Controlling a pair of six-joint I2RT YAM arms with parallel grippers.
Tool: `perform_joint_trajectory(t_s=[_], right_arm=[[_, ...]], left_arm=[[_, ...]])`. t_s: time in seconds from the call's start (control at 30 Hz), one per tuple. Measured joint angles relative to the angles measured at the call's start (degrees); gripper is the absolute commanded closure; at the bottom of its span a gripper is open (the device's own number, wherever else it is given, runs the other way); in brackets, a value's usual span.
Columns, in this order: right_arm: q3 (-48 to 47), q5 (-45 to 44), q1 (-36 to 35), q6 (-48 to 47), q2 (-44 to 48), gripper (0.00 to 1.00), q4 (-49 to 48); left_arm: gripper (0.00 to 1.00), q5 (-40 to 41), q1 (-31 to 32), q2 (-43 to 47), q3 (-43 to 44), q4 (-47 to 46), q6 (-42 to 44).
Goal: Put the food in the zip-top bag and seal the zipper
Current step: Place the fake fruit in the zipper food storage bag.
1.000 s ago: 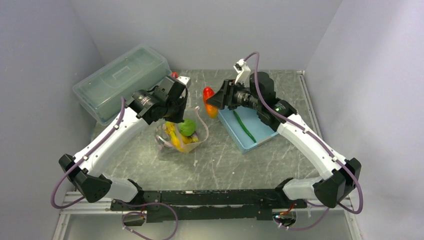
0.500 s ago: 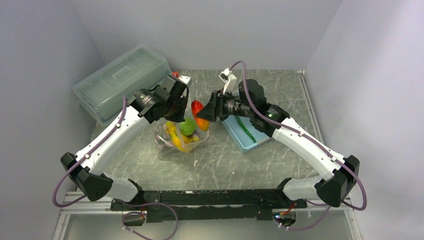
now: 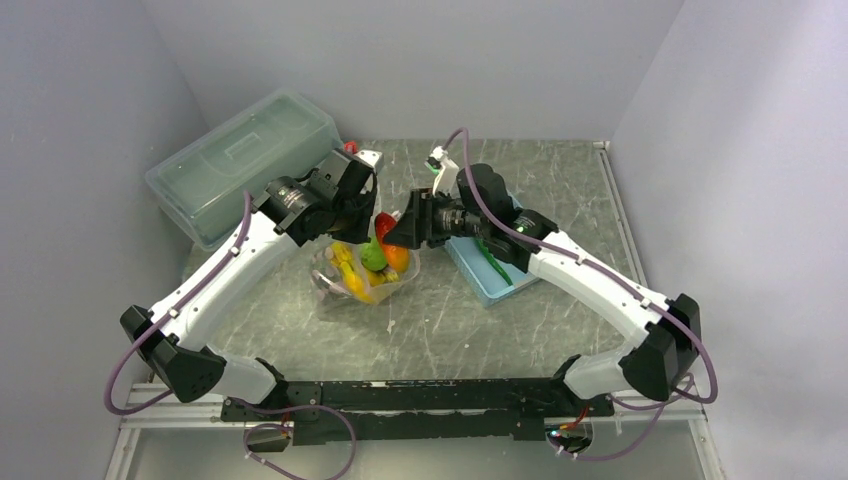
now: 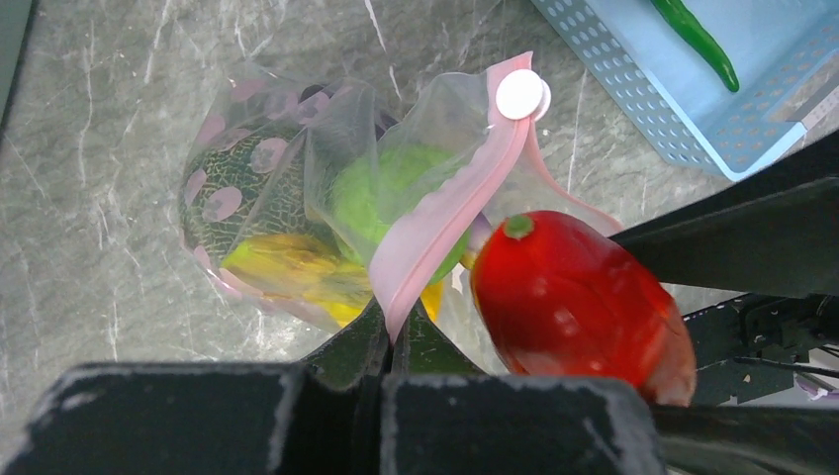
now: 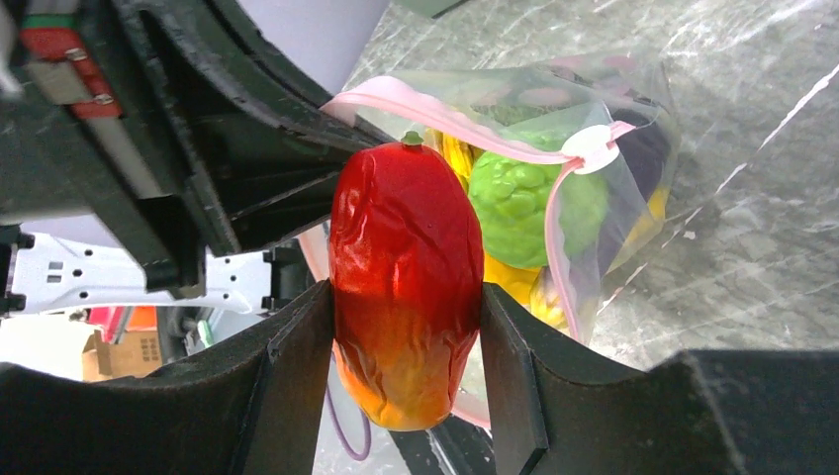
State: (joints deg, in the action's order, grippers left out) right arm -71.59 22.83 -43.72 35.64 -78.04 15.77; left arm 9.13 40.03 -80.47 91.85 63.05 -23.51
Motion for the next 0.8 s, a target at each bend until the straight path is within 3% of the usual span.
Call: perform_joint_trajectory(t_s=[0.8], right_arm=[[-4.94,-9.38,-4.57,5.51,-11.65,0.97,3.76]], left_arm=[[1.0,-2.05,-0.22,0.0,0.15,0.2,-0.2]])
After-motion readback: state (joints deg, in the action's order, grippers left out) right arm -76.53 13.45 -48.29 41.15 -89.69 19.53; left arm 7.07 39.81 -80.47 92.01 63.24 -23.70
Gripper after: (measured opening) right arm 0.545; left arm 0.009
